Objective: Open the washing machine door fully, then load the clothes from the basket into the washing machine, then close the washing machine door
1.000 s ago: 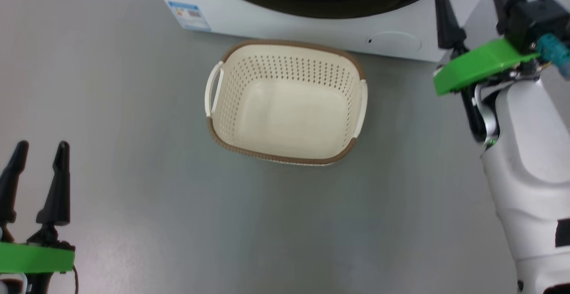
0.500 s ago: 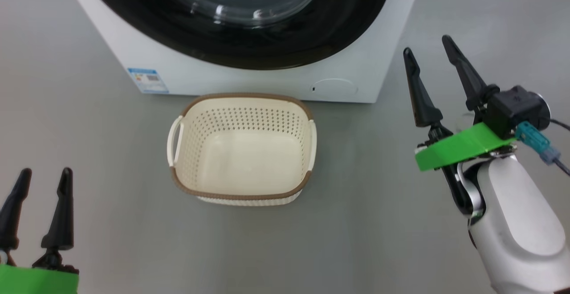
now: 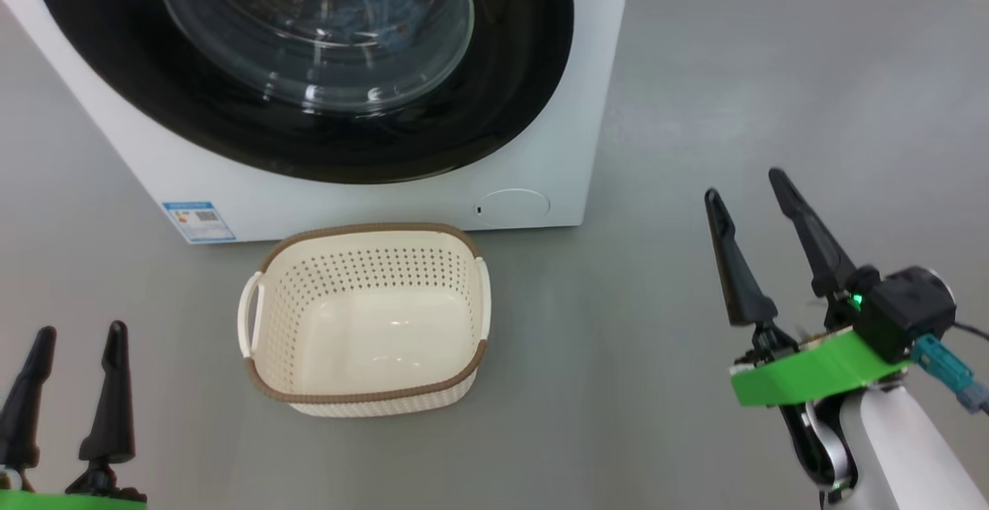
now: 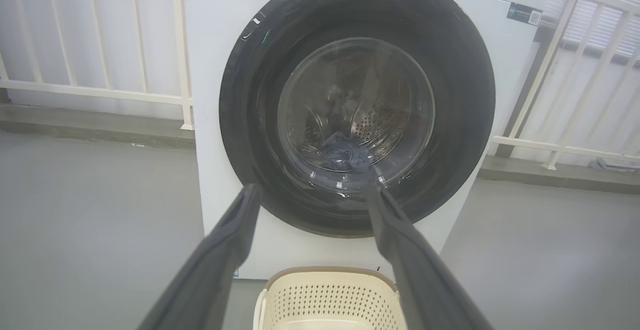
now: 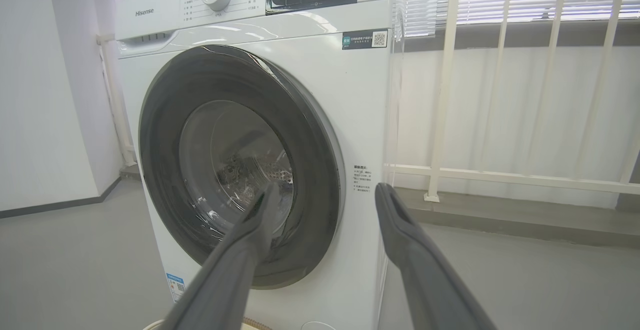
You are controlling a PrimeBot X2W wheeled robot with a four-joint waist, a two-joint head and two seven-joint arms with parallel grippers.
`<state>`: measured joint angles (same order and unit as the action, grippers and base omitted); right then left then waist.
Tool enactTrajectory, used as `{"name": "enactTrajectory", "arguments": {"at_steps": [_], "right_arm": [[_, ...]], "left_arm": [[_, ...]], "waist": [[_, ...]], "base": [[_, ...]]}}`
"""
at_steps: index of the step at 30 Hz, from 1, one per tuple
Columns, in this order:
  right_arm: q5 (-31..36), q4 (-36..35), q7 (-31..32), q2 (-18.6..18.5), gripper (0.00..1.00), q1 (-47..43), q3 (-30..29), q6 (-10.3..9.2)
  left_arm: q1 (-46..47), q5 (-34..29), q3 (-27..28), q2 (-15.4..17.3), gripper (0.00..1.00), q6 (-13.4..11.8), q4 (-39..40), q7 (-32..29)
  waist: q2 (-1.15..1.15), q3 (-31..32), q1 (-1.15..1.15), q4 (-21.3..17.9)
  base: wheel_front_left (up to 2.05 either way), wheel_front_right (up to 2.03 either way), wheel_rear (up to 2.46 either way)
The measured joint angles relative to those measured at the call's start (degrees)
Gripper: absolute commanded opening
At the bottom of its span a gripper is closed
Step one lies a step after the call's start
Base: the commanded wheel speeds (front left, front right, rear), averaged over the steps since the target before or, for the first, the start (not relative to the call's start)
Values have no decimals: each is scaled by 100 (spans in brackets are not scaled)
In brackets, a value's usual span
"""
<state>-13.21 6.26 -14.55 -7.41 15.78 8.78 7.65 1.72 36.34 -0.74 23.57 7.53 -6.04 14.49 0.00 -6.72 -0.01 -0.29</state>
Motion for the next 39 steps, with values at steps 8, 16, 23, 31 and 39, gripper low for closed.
{"name": "enactTrajectory", "arguments": {"at_steps": [8, 16, 23, 31, 39], "right_arm": [[-59, -267, 1, 41, 100, -869, -270, 0], [-93, -370, 1, 198, 100, -1201, -512, 0], [-93, -356, 1, 234, 100, -1297, -546, 0], [-93, -261, 1, 243, 100, -1294, -542, 0], [-92, -216, 1, 254, 100, -1282, -542, 0]], "left_arm": [[-86, 19, -58, 5, 100, 0, 164, 2], [-218, 35, -49, 3, 100, 0, 203, 14], [-216, 96, -71, 4, 100, 0, 190, 14], [-211, 146, -89, 12, 100, 0, 186, 14], [-210, 152, -163, 53, 100, 0, 170, 14]], "waist": [[0, 189, 0, -163], [0, 276, 1, -199], [0, 281, 0, -169], [0, 227, 1, -117], [0, 187, 1, -76]], "base": [[0, 0, 0], [0, 0, 0], [0, 0, 0], [0, 0, 0], [0, 0, 0]]}}
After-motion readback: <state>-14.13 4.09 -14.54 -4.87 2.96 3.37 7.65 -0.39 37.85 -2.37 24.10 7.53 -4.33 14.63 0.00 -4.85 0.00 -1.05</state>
